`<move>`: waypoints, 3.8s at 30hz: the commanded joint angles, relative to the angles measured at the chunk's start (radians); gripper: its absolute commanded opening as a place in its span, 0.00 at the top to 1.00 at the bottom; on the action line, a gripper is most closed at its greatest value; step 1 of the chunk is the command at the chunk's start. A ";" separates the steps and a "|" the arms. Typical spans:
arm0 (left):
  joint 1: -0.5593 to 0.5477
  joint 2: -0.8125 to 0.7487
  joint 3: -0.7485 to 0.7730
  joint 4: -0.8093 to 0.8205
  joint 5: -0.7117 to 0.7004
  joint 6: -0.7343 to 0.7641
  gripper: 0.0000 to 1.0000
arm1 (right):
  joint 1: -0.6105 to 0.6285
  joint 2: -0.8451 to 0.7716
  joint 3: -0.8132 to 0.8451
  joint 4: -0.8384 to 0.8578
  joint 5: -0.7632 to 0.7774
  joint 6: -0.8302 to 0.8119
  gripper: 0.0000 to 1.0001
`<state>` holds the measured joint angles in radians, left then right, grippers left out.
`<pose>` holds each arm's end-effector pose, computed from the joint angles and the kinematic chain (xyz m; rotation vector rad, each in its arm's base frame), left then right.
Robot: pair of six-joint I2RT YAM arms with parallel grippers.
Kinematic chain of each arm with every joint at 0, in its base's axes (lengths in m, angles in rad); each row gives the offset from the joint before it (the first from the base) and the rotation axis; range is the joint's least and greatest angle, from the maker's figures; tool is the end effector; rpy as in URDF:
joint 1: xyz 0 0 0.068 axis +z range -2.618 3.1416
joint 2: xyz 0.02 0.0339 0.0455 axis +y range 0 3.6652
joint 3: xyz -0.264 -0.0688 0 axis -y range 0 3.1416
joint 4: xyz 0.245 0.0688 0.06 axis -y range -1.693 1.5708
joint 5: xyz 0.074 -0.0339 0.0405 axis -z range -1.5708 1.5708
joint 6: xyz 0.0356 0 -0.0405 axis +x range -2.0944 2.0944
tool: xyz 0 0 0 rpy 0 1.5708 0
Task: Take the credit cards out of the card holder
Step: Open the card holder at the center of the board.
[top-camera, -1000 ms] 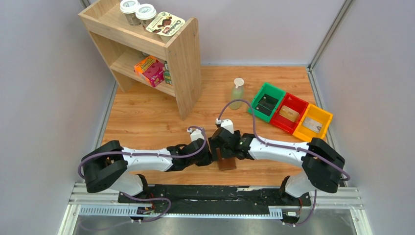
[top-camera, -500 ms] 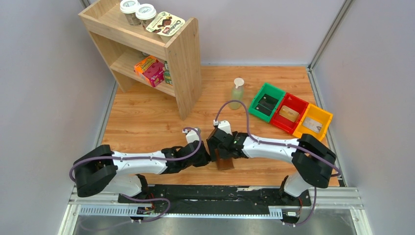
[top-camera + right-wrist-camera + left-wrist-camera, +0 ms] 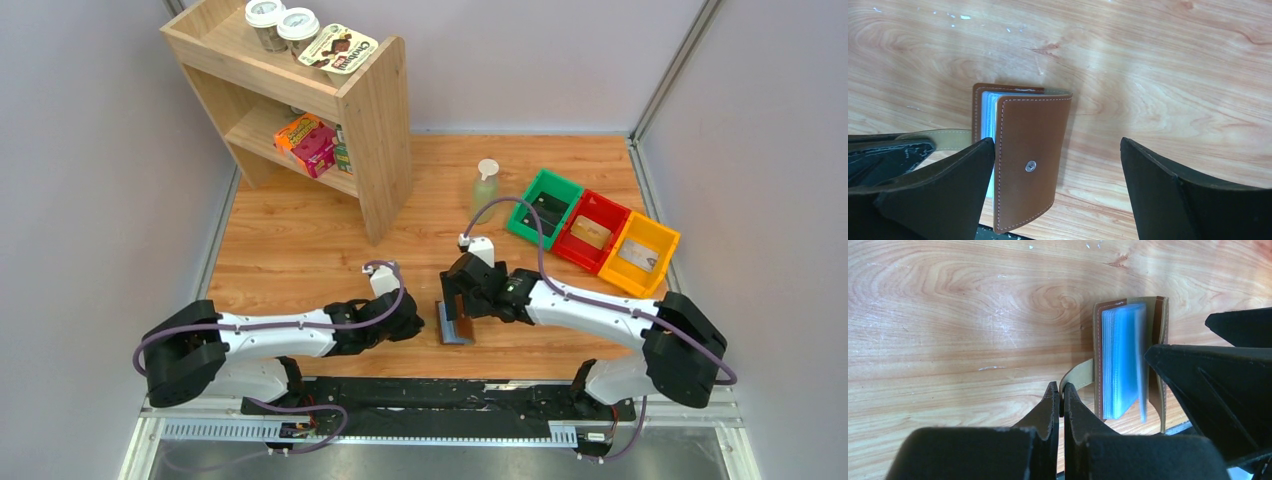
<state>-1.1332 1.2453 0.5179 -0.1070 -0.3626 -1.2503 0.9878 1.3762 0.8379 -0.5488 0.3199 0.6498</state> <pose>0.1091 -0.2034 0.1661 -0.3165 2.4372 -0.7124 0.1526 0.2111 0.2030 -0.3324 2.5578 0.1803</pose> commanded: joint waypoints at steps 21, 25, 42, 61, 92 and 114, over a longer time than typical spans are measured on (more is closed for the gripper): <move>-0.005 -0.188 0.056 -0.157 -0.144 0.092 1.00 | -0.150 -0.048 -0.172 0.124 -0.186 -0.042 0.14; -0.005 -0.178 0.148 -0.112 -0.079 0.236 1.00 | -0.152 -0.020 -0.175 0.167 -0.220 -0.033 0.13; -0.005 -0.133 0.140 -0.166 -0.081 0.137 1.00 | -0.176 -0.290 -0.260 0.286 -0.283 0.001 0.14; 0.119 -0.273 -0.160 -0.278 -0.088 -0.047 1.00 | -0.164 -0.031 -0.235 0.629 -0.556 0.103 0.42; 0.118 -0.165 -0.116 -0.207 -0.041 0.026 1.00 | -0.113 0.009 -0.129 0.507 -0.440 0.048 0.39; 0.119 -0.172 -0.124 -0.197 -0.033 0.028 1.00 | -0.113 0.103 -0.065 0.498 -0.403 -0.024 0.35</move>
<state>-1.0176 1.0729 0.3862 -0.3019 -0.4053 -1.2320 0.8696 1.4567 0.7261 -0.0704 -0.0978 0.6518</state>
